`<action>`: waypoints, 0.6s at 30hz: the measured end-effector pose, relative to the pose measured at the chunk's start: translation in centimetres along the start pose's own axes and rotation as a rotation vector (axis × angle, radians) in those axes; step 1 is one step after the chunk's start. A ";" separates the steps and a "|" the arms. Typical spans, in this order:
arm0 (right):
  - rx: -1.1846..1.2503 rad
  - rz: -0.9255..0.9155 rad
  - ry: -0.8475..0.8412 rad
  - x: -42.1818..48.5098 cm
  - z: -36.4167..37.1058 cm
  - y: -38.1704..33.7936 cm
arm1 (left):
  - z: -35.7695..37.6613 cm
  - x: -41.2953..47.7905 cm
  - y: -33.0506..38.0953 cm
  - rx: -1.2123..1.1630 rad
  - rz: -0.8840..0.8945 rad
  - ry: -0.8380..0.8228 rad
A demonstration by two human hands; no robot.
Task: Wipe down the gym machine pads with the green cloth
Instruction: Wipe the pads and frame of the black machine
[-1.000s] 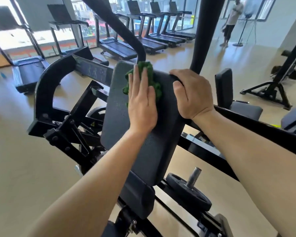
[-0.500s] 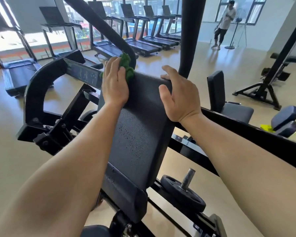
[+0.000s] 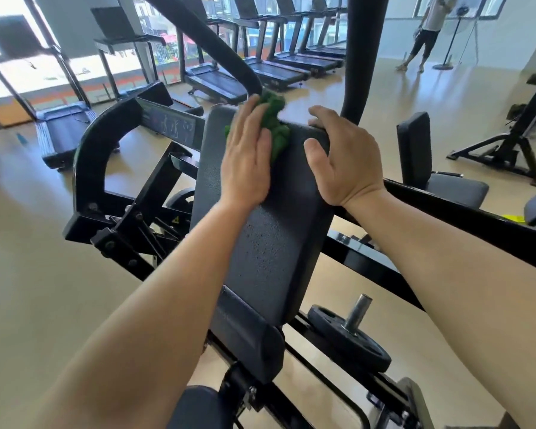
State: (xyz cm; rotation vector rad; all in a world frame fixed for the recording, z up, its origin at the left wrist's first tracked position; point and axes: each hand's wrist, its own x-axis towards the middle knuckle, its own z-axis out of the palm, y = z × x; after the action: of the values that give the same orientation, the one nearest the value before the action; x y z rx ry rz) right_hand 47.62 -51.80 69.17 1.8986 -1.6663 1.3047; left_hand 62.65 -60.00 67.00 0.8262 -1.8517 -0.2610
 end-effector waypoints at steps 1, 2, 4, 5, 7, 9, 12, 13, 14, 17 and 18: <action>-0.002 0.000 0.000 0.0 0.0 0.1 | -0.4 0.9 -0.9 0.002 -0.068 0.018; -0.002 -0.001 -0.002 0.0 0.1 0.1 | -0.8 1.7 -1.9 -0.003 -0.123 0.029; -0.001 -0.001 -0.005 0.1 0.2 0.3 | -1.4 3.1 -3.4 -0.013 -0.215 0.055; -0.002 -0.001 -0.006 0.1 0.2 0.3 | -1.6 3.5 -3.8 -0.014 -0.265 0.074; -0.001 0.000 -0.006 0.1 0.3 0.4 | -1.8 4.0 -4.3 -0.032 -0.394 0.111; 0.002 -0.003 -0.002 0.1 0.3 0.4 | -1.7 4.0 -4.2 -0.039 -0.505 0.135; 0.009 -0.018 0.009 0.1 0.3 0.4 | -1.0 1.1 -2.6 -0.006 -0.442 0.132; 0.010 -0.024 0.013 0.1 0.3 0.5 | -0.5 -0.5 -1.6 0.001 -0.382 0.123; 0.012 -0.029 0.018 0.1 0.3 0.5 | 0.1 -2.4 -0.6 0.009 -0.307 0.108; 0.005 -0.041 0.030 0.1 0.2 0.4 | 1.5 -7.1 2.4 0.031 -0.027 -0.007; -0.002 -0.044 0.031 0.1 0.2 0.3 | 1.6 -7.7 2.8 0.028 0.057 -0.052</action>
State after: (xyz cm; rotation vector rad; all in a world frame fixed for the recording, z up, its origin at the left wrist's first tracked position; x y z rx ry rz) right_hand 47.41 -52.12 69.03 1.8930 -1.6016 1.3087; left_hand 61.70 -53.22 62.16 0.7917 -1.9288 -0.2229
